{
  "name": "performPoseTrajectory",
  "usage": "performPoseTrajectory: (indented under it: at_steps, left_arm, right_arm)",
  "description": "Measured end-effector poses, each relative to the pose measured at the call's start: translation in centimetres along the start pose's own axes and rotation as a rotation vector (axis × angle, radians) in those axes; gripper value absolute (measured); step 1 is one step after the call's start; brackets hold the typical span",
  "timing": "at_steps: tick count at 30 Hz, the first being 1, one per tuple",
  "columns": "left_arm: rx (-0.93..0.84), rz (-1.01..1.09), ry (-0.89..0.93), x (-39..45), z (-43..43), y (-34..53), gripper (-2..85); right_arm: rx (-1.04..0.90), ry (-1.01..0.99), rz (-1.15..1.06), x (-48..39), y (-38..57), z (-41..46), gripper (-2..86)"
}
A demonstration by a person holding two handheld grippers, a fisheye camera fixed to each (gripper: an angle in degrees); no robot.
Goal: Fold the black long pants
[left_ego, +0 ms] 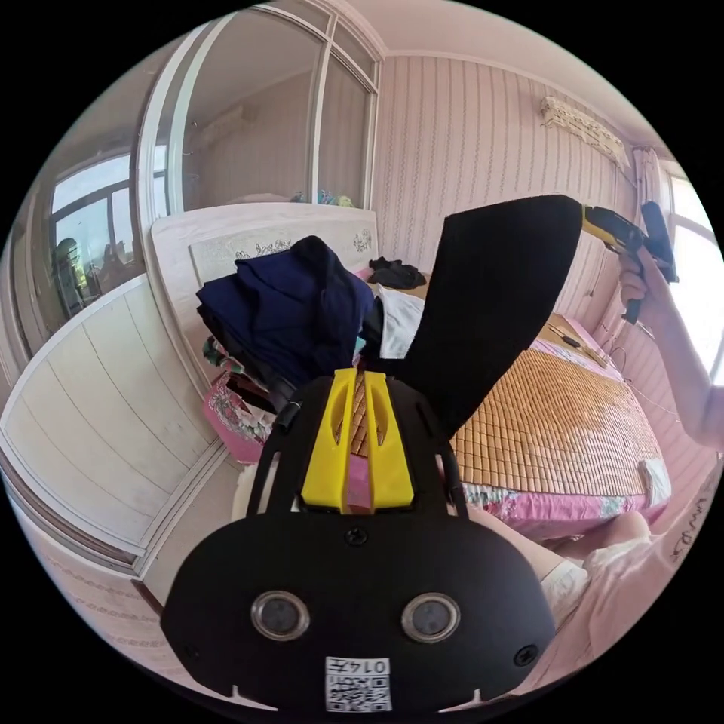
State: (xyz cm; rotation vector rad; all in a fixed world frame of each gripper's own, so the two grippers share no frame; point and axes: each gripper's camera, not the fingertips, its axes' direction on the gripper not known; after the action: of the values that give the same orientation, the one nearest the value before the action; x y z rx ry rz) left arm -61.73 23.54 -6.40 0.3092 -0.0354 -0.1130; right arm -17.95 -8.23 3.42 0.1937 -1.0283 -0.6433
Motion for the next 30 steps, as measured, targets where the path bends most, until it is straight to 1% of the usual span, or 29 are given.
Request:
performPoseTrajectory:
  at_steps: [2,4,5,7,8,9,10,12,14,15,16,18,19,20,22,24,26,27,29,30]
  left_arm:
    - [-0.062,0.020,0.062,1.6,2.1,0.9,-0.6]
    - [-0.160,0.020,0.166,3.8,6.7,2.2,-0.7]
    - [-0.186,0.019,0.196,4.4,8.0,2.5,-0.7]
    - [-0.271,0.040,0.307,7.5,13.0,3.4,-0.6]
    - [-0.289,0.055,0.332,8.4,14.2,3.5,-0.6]
    - [-0.329,0.083,0.371,10.3,16.4,3.4,-0.4]
    - [-0.368,0.117,0.403,12.2,18.4,3.2,0.0]
    - [-0.418,0.190,0.438,15.2,21.1,2.6,0.9]
    - [-0.446,0.271,0.427,18.0,23.5,2.0,2.4]
    - [-0.465,0.319,0.407,19.7,25.2,1.5,3.4]
    - [-0.484,0.358,0.392,21.2,26.8,1.2,4.1]
    - [-0.517,0.378,0.396,23.0,29.1,0.7,5.0]
    - [-0.542,0.374,0.396,24.0,30.7,0.5,5.4]
    - [-0.557,0.378,0.393,24.6,31.5,0.4,5.6]
    - [-0.605,0.416,0.374,26.9,34.0,0.0,6.0]
    - [-0.591,0.459,0.357,28.5,34.7,-0.7,6.2]
    - [-0.565,0.478,0.380,29.7,35.1,-1.6,6.3]
    - [-0.567,0.486,0.400,30.5,35.4,-2.1,6.5]
    - [-0.576,0.512,0.433,31.5,35.1,-2.9,7.0]
    - [-0.547,0.528,0.446,31.9,34.3,-3.4,7.2]
  right_arm:
    - [0.008,0.075,0.148,3.8,5.5,-2.6,0.7]
    - [-0.051,0.279,0.332,9.3,13.8,-5.3,0.9]
    - [-0.076,0.336,0.382,10.7,16.0,-5.9,0.9]
    - [-0.261,0.558,0.526,15.7,24.1,-7.1,1.0]
    - [-0.321,0.608,0.546,16.7,25.9,-7.3,1.0]
    - [-0.418,0.706,0.600,18.1,28.7,-7.9,1.1]
    - [-0.429,0.782,0.601,18.3,30.2,-9.0,1.2]
    - [-0.420,0.842,0.577,17.4,30.7,-10.0,2.1]
    - [-0.397,0.803,0.508,15.8,30.3,-9.4,4.1]
    - [-0.405,0.722,0.437,14.4,29.9,-7.9,5.9]
    - [-0.438,0.622,0.368,13.0,29.5,-5.5,7.3]
    - [-0.519,0.496,0.245,10.6,29.3,-1.0,9.6]
    - [-0.564,0.469,0.183,9.6,29.5,1.9,11.0]
    - [-0.583,0.475,0.166,9.4,29.7,3.1,11.5]
    - [-0.610,0.552,0.185,10.6,29.6,5.8,13.3]
    - [-0.631,0.553,0.234,12.3,29.3,6.3,13.5]
    - [-0.709,0.562,0.269,13.9,30.2,7.0,12.5]
    - [-0.754,0.528,0.268,14.5,31.2,7.4,10.7]
    - [-0.734,0.485,0.281,14.8,31.5,6.4,6.9]
    - [-0.701,0.459,0.292,14.6,31.2,5.0,4.2]
